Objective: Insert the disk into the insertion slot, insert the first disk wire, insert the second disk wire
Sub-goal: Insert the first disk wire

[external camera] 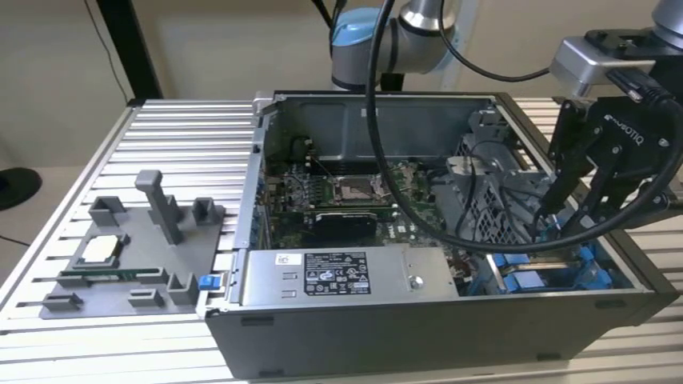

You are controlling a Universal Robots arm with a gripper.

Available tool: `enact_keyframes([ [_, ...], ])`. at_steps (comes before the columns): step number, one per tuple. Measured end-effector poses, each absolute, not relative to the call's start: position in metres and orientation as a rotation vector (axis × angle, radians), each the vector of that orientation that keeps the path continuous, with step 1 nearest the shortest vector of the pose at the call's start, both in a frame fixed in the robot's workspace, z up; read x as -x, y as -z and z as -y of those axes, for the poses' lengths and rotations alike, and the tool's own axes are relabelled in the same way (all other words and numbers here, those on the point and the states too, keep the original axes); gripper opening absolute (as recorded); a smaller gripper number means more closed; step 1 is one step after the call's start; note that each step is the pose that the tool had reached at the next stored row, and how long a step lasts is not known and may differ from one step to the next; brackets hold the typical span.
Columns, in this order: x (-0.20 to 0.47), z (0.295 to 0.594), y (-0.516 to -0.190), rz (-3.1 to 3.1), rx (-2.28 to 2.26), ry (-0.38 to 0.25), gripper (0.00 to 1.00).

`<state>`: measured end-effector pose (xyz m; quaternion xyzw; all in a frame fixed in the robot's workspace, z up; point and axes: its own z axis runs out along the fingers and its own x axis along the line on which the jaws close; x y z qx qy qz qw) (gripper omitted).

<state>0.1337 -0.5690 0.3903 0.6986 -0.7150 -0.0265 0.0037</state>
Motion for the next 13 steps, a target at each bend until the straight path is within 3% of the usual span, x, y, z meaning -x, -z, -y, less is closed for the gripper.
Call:
enact_keyframes([
  [13, -0.1360, 0.5672, -0.3898, 2.240, -2.187, 0.086, 1.00],
])
